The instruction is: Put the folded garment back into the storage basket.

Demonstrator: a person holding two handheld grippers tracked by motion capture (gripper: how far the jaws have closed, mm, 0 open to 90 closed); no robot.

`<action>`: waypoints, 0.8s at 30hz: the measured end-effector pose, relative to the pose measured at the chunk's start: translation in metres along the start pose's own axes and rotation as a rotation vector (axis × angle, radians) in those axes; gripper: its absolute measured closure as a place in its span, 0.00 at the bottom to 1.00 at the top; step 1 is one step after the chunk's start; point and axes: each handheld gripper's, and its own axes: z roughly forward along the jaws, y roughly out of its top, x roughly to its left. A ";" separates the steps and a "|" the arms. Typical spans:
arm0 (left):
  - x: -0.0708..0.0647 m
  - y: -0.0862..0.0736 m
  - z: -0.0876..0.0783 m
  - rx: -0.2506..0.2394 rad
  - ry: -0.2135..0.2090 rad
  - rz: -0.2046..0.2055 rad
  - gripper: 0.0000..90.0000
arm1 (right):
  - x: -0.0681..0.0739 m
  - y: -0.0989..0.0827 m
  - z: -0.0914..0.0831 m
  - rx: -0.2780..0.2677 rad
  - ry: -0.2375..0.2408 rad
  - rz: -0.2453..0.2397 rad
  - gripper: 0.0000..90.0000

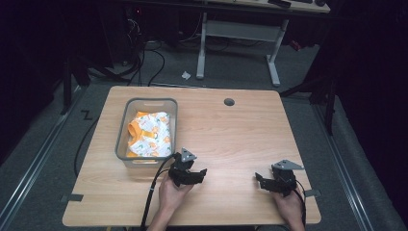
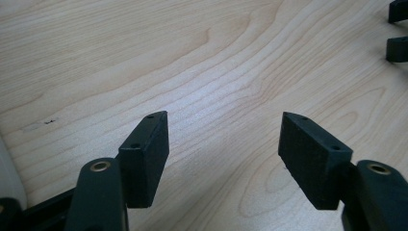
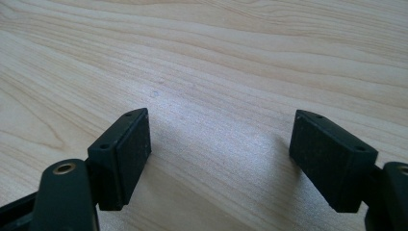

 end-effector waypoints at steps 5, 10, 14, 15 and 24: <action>0.000 -0.002 0.004 0.009 0.018 0.009 0.39 | 0.000 0.000 0.000 0.000 0.000 0.000 0.25; 0.001 -0.004 0.008 0.009 0.039 0.005 0.39 | 0.000 0.000 0.000 0.000 0.000 -0.001 0.25; 0.001 -0.006 0.012 0.015 0.059 0.011 0.39 | 0.000 0.000 0.000 0.000 0.000 0.000 0.25; 0.001 -0.006 0.013 0.015 0.066 0.014 0.39 | 0.000 0.000 0.000 0.000 0.000 0.000 0.25; 0.001 -0.009 0.017 -0.002 0.120 0.043 0.39 | 0.000 0.000 0.000 0.000 -0.001 0.000 0.25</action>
